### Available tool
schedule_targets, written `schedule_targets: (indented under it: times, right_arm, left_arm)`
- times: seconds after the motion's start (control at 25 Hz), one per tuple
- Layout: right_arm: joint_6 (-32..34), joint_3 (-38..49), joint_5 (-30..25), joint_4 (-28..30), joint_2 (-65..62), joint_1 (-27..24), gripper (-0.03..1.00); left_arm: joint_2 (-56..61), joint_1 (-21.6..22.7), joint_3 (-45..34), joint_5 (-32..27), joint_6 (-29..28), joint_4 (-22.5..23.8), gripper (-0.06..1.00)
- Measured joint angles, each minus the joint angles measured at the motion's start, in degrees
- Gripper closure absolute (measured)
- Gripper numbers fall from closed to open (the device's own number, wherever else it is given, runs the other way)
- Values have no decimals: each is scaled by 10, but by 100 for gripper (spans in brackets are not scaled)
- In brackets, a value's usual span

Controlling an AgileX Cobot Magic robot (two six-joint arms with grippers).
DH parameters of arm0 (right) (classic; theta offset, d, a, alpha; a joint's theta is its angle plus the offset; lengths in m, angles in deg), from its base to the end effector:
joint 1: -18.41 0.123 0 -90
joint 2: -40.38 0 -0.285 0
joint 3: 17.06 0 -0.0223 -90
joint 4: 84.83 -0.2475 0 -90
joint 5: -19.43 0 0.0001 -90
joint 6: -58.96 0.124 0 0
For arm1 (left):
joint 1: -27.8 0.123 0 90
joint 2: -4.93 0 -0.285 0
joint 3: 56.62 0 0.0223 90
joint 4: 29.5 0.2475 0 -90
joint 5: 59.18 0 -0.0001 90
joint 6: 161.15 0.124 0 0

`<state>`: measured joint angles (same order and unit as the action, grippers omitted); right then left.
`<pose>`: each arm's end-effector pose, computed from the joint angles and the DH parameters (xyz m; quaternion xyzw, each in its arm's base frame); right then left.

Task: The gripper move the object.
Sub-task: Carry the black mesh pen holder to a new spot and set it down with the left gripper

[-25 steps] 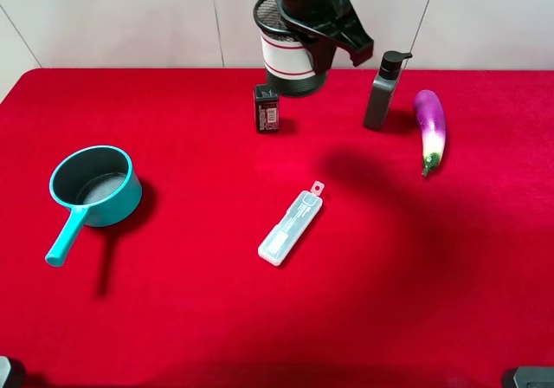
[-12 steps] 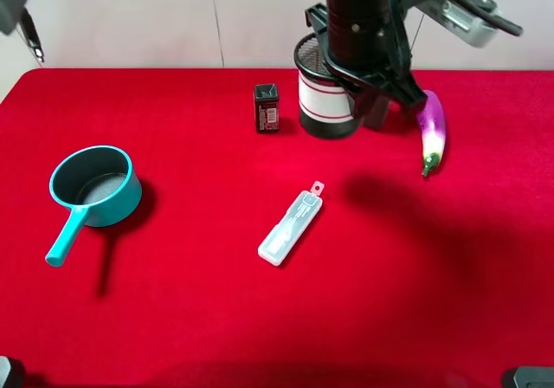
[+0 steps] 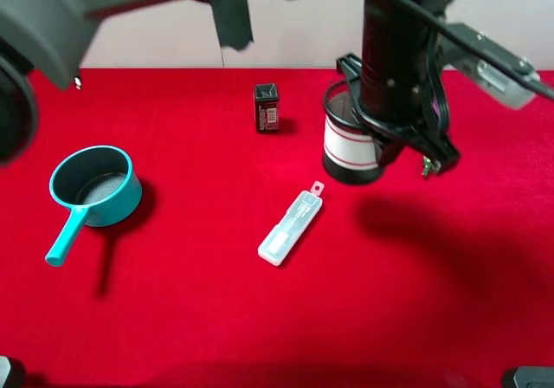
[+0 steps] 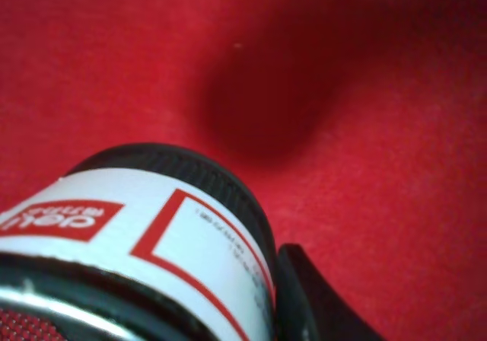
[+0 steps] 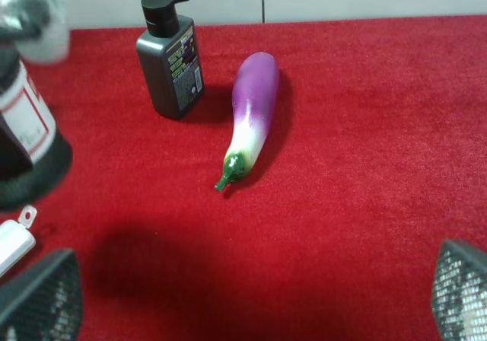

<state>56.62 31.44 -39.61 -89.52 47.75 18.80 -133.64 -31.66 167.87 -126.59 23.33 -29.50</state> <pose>0.0219 0.0088 0.2649 -0.0212 0.8420 0.0317 0.5381 0.2548 -0.4319 0.1986 0.5226 0.8373 -0.0742 0.1427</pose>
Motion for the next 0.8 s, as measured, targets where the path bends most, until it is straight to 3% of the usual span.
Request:
schedule_targets:
  times: [0.8]
  right_arm:
    - [0,0,0,0,0,0,27]
  left_arm:
    - [-77,-37,0,1,-13,-22,83]
